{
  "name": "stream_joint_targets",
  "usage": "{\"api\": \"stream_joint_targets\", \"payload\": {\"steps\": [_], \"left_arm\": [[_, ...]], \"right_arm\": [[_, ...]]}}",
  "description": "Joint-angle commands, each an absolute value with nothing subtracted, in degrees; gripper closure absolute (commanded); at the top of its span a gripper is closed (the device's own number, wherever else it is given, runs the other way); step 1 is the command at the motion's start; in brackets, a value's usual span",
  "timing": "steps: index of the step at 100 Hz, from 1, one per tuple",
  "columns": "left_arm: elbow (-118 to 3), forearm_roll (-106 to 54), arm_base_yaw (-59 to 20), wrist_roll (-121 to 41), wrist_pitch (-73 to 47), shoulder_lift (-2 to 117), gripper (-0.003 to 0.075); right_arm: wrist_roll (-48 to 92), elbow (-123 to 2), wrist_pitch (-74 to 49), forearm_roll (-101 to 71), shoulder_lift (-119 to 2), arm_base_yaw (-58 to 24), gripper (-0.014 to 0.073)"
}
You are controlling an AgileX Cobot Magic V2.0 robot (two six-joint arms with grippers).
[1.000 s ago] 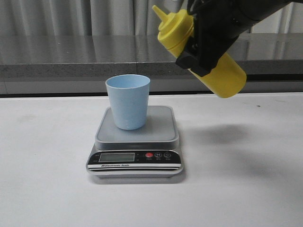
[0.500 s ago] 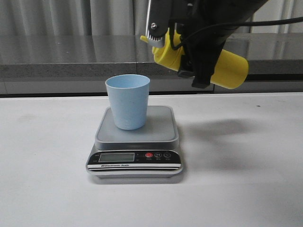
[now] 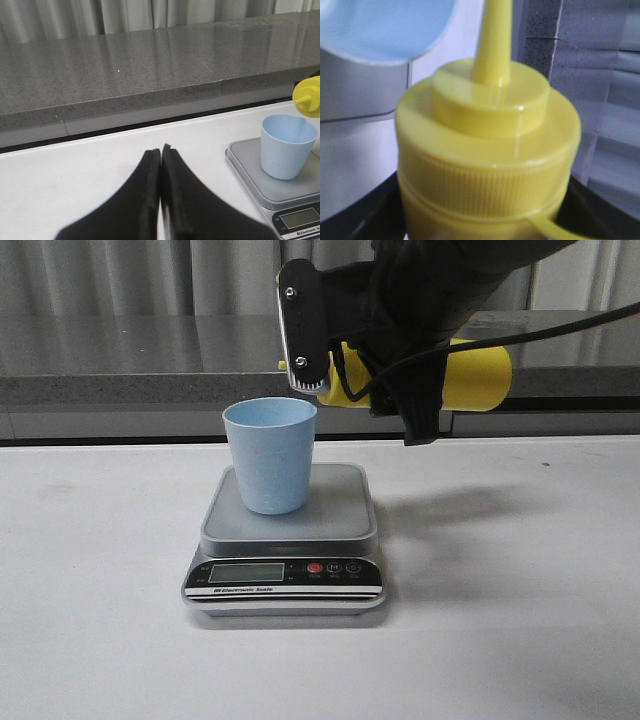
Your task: Pour seasoning into cup on scale with both arms
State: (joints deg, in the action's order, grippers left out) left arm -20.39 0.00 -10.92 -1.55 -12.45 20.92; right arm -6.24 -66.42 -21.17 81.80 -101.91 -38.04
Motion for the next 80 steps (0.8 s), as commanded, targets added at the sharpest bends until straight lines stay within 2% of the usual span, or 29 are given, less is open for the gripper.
{"api": "stream_joint_targets", "payload": {"steps": [1,46,80], "left_arm": [[-22.1,0.0,-10.9,-1.6,-8.1,21.2,0.0740],[-22.1,0.0,-10.9,-1.6,-8.1,21.2,0.0740],[-22.1,0.0,-10.9,-1.6,-8.1,21.2,0.0740]], "right_arm": [[-5.9,-68.4,-23.7,86.7,-99.2,-38.8,0.0307],[-5.9,-68.4,-27.8,97.4,-99.2,-39.9,0.0307],[-6.9,-68.4,-27.8,94.9,-99.2,-39.9,0.0307]]}}
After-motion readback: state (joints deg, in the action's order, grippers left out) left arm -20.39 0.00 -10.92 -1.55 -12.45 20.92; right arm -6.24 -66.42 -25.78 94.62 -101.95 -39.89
